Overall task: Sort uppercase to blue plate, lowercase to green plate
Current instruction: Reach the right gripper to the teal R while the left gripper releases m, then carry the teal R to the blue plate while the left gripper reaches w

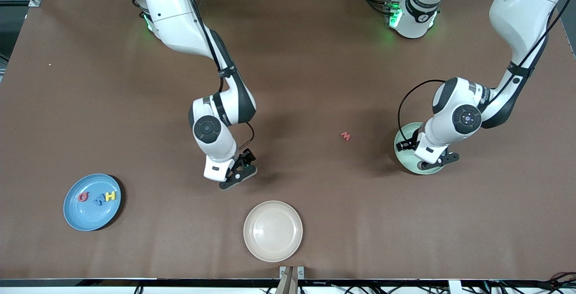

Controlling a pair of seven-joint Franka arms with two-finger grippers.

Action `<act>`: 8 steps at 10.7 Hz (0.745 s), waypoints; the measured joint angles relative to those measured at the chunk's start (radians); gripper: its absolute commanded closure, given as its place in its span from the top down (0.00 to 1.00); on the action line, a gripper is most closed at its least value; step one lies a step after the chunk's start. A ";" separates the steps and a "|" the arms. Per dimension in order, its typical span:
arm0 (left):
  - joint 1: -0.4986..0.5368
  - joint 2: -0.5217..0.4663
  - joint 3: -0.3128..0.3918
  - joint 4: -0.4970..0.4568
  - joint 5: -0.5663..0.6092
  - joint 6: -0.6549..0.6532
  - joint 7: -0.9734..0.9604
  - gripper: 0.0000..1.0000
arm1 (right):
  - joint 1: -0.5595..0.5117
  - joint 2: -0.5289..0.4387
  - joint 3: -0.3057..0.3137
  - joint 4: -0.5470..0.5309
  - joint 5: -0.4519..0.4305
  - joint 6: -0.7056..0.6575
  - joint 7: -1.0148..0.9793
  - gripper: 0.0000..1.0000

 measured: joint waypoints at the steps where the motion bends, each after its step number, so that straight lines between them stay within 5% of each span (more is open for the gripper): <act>1: 0.000 -0.003 -0.019 0.000 0.000 -0.002 0.000 0.64 | 0.000 0.007 0.007 0.001 0.000 0.007 0.003 1.00; 4: -0.006 -0.014 -0.078 0.000 0.000 -0.002 -0.074 0.61 | 0.000 0.014 0.014 0.006 0.000 0.009 0.010 1.00; 6: -0.041 -0.015 -0.097 0.005 0.000 -0.002 -0.224 0.61 | 0.000 0.015 0.017 0.008 0.001 0.009 0.015 0.08; 8: -0.080 -0.016 -0.098 0.011 0.000 -0.002 -0.334 0.61 | 0.000 0.016 0.018 0.008 0.001 0.017 0.015 0.00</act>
